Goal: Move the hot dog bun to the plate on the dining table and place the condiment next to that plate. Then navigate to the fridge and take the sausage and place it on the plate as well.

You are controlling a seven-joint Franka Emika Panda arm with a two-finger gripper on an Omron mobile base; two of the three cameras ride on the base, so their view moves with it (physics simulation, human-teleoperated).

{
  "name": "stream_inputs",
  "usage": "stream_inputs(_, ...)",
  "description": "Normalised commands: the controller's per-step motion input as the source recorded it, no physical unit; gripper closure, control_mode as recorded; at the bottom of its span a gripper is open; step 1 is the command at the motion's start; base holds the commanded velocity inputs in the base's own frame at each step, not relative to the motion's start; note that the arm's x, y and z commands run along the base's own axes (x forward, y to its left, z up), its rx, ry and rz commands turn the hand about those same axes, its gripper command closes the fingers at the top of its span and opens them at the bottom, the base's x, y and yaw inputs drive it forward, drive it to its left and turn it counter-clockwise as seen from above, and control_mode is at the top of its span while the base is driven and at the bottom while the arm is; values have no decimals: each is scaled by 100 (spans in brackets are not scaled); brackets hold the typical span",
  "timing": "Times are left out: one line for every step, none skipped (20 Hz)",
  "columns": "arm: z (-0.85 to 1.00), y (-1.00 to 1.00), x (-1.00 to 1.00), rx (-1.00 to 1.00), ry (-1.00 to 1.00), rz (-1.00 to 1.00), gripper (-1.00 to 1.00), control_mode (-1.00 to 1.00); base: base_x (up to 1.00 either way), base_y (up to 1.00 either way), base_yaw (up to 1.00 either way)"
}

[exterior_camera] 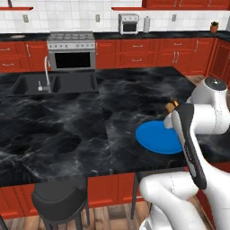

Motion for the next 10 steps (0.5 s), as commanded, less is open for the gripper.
stream_inputs(-56, -31, 88, 0, 62, 0, 100, -100, 0, 0, 0)
stream_inputs(-55, -18, 81, -1, 62, 0, 100, -100, 0, 0, 0)
stream_inputs(-54, -10, 71, -2, 49, -3, 100, -100, 0, 0, 0)
stream_inputs(-50, -2, 63, -1, 33, -2, 100, -100, 0, 0, 0)
stream_inputs(-51, -1, 56, 0, 23, -1, 100, -100, 0, 0, 0)
stream_inputs(-52, 0, 43, 0, 14, 0, 100, -100, 0, 0, 0)
stream_inputs(-54, -2, 39, 0, 18, -3, 100, -100, 0, 0, 0)
stream_inputs(-61, -9, 34, 0, 25, -2, 100, -100, 0, 0, 0)
stream_inputs(-63, -18, 25, 7, 21, -1, 100, -100, 0, 0, 0)
stream_inputs(-61, -19, 22, 12, 20, -5, 100, -100, 0, 0, 0)
